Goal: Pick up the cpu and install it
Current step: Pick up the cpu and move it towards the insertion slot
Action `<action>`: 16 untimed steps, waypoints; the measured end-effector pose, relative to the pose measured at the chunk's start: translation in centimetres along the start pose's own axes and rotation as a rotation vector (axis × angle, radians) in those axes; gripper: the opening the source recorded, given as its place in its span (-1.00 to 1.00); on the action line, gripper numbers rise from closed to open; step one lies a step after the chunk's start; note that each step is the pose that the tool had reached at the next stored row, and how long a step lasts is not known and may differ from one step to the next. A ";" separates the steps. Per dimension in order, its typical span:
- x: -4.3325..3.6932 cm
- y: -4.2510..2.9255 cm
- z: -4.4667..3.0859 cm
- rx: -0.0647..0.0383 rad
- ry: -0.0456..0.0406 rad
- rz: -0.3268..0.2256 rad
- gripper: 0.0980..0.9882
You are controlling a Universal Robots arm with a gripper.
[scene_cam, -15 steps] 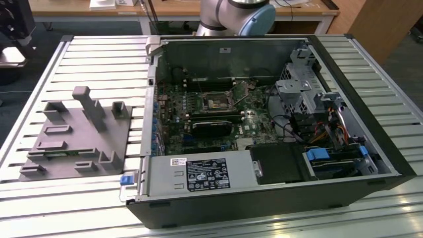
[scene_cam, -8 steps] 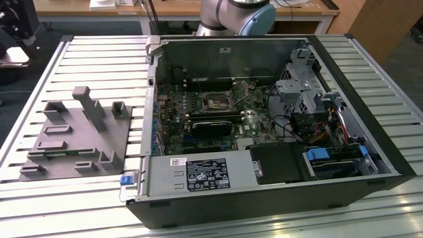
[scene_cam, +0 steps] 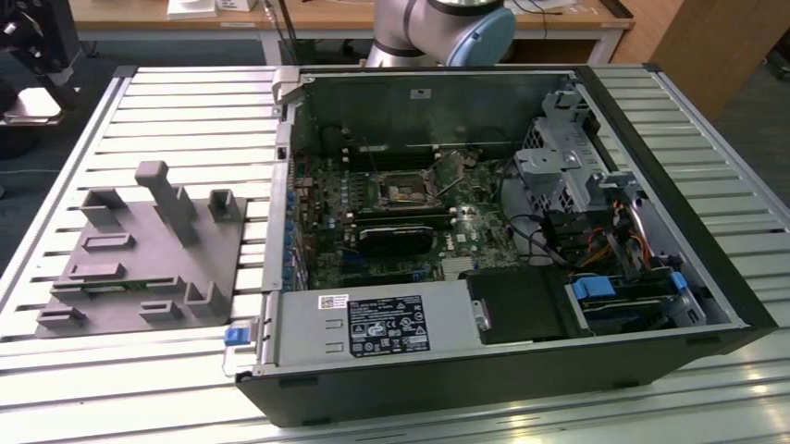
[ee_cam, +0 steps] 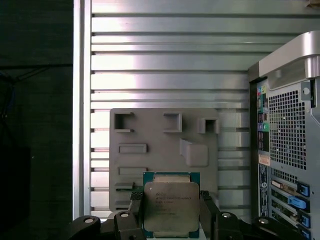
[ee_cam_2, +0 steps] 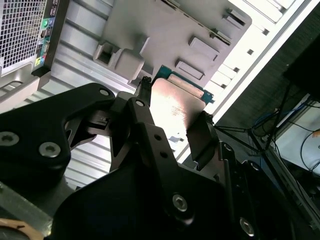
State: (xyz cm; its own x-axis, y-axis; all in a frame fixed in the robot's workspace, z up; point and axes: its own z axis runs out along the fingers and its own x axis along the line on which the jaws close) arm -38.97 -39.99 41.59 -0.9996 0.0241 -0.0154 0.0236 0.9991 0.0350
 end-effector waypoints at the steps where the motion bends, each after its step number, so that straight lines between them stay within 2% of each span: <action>1: -0.06 0.00 0.00 0.000 0.0000 0.000 -0.01; 16: -1.02 0.02 0.04 0.000 0.0000 0.000 -0.01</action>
State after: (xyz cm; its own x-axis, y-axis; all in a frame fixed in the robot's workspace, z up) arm -37.95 -39.99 41.56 -0.9996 0.0241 -0.0155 0.0236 0.9991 0.0350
